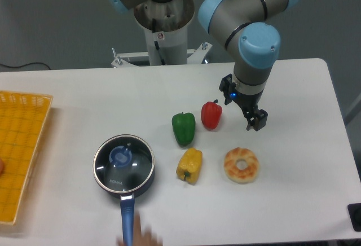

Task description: Open the lid

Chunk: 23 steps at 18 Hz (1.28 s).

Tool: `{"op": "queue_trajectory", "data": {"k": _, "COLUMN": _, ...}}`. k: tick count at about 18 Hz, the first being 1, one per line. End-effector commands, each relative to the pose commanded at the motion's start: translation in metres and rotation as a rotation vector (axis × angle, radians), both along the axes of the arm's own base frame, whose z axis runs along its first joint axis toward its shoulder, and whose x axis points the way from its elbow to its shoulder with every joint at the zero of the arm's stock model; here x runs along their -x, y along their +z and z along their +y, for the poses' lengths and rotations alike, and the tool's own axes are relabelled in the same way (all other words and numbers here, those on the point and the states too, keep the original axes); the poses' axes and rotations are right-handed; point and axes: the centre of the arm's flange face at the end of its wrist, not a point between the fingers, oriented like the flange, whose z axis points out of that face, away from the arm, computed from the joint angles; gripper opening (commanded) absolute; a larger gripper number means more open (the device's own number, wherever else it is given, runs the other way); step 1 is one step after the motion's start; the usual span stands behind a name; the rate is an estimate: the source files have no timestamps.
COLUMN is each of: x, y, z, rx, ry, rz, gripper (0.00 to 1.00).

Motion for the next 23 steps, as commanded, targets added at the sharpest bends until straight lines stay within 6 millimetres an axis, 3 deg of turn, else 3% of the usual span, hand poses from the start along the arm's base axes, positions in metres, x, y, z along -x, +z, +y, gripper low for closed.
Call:
{"op": "queue_trajectory", "data": {"k": 6, "x": -0.004, "y": 0.001, "z": 0.003, "rx": -0.005, "ry": 0.0, "rz": -0.001, "gripper": 1.0}}
{"op": "queue_trajectory", "data": {"k": 15, "x": -0.005, "y": 0.0, "z": -0.028, "rx": 0.004, "ry": 0.047, "rz": 0.002, "gripper": 1.0}}
{"op": "queue_trajectory", "data": {"k": 20, "x": -0.005, "y": 0.004, "z": -0.034, "rx": 0.005, "ry": 0.057, "rz": 0.003, "gripper": 1.0}}
{"op": "queue_trajectory", "data": {"k": 23, "x": -0.015, "y": 0.007, "z": -0.037, "rx": 0.003, "ry": 0.067, "rz": 0.005, "gripper": 1.0}}
